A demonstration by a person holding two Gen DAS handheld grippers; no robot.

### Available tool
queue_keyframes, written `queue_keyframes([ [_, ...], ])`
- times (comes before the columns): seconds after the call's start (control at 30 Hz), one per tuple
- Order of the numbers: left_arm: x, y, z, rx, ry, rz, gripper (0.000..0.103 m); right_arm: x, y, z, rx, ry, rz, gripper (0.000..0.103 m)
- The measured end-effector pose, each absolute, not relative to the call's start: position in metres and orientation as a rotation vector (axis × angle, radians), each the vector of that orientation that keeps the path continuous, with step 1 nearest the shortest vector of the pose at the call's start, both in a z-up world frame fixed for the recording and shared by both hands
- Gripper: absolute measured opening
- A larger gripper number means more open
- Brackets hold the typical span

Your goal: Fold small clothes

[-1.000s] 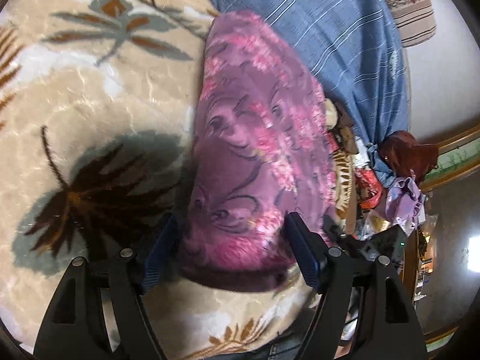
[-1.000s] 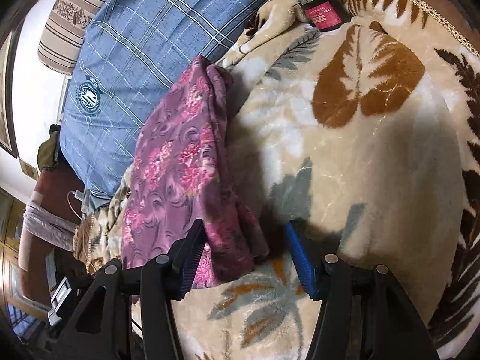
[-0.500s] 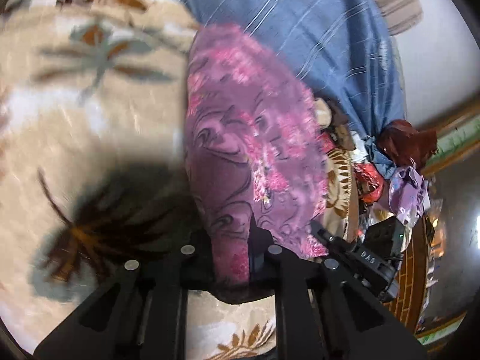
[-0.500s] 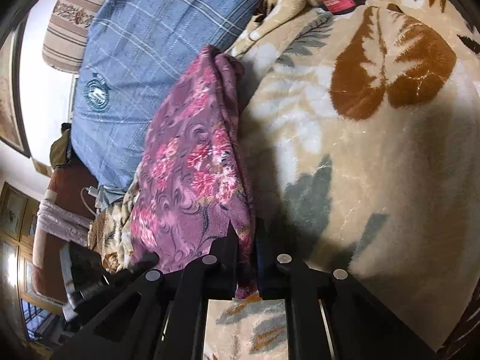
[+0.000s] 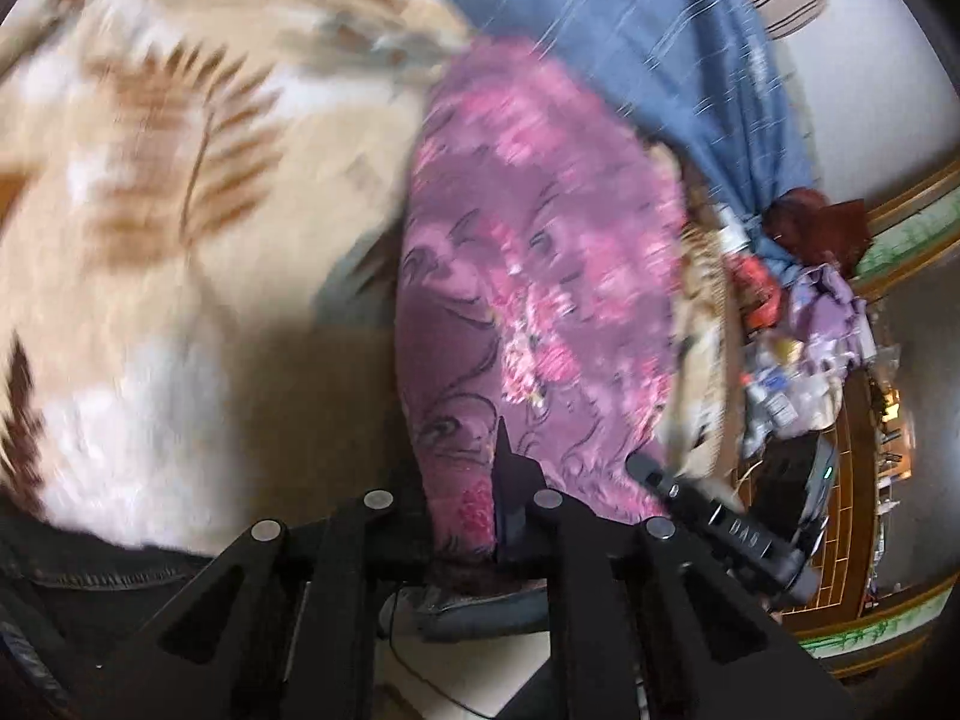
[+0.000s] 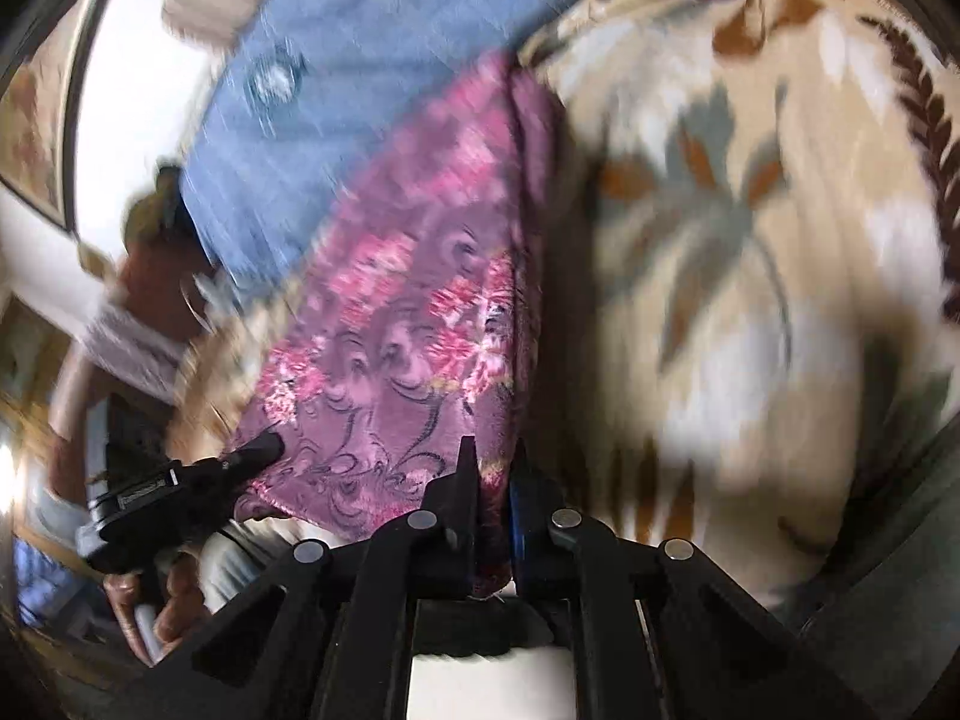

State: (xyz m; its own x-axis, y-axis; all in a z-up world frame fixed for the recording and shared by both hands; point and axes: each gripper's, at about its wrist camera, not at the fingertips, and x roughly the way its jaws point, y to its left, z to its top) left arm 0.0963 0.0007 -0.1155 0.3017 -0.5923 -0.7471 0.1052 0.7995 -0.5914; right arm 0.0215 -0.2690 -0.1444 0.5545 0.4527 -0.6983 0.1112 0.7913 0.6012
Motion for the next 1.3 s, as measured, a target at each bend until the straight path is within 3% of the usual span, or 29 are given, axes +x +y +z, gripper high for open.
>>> queue_keyframes([
  [0.07, 0.096, 0.001, -0.124, -0.503, 1.174, -0.485, 0.015, 0.029, -0.27, -0.152, 0.639, 1.012, 0.198, 0.009],
  [0.2, 0.096, 0.004, -0.116, -0.515, 1.16, -0.487, 0.022, 0.031, -0.276, -0.147, 0.653, 1.04, 0.166, 0.027],
  [0.23, 0.095, 0.006, -0.11, -0.504, 1.155, -0.491, 0.027, 0.026, -0.278, -0.144, 0.647, 1.043, 0.154, 0.029],
  [0.3, 0.09, 0.016, -0.096, -0.514, 1.123, -0.526, 0.046, 0.024, -0.281, -0.129, 0.617, 1.03, 0.117, 0.047],
  [0.37, 0.088, 0.031, -0.078, -0.593, 1.038, -0.581, 0.069, 0.023, -0.286, -0.106, 0.574, 0.98, 0.11, 0.058],
  [0.43, 0.095, 0.041, -0.065, -0.636, 1.0, -0.599, 0.076, 0.026, -0.294, -0.088, 0.556, 0.927, 0.123, 0.066],
  [0.5, 0.114, 0.043, -0.058, -0.647, 0.996, -0.58, 0.077, 0.041, -0.302, -0.07, 0.538, 0.875, 0.17, 0.074],
  [0.73, 0.214, 0.024, -0.067, -0.613, 1.048, -0.521, 0.077, 0.156, -0.324, -0.056, 0.58, 0.864, 0.231, 0.076],
  [0.9, 0.272, 0.004, -0.103, -0.62, 1.134, -0.568, 0.077, 0.22, -0.337, -0.09, 0.646, 0.916, 0.257, 0.075],
  [1.03, 0.278, 0.002, -0.13, -0.702, 1.118, -0.638, 0.077, 0.225, -0.337, -0.12, 0.676, 0.905, 0.311, 0.069],
  [1.13, 0.279, 0.002, -0.127, -0.775, 1.097, -0.695, 0.066, 0.227, -0.339, -0.119, 0.688, 0.904, 0.358, 0.049],
  [1.23, 0.28, -0.008, -0.125, -0.75, 1.086, -0.689, 0.066, 0.232, -0.337, -0.13, 0.713, 0.935, 0.366, 0.043],
  [1.3, 0.281, -0.013, -0.127, -0.713, 1.071, -0.668, 0.053, 0.235, -0.333, -0.133, 0.692, 0.939, 0.35, 0.043],
])
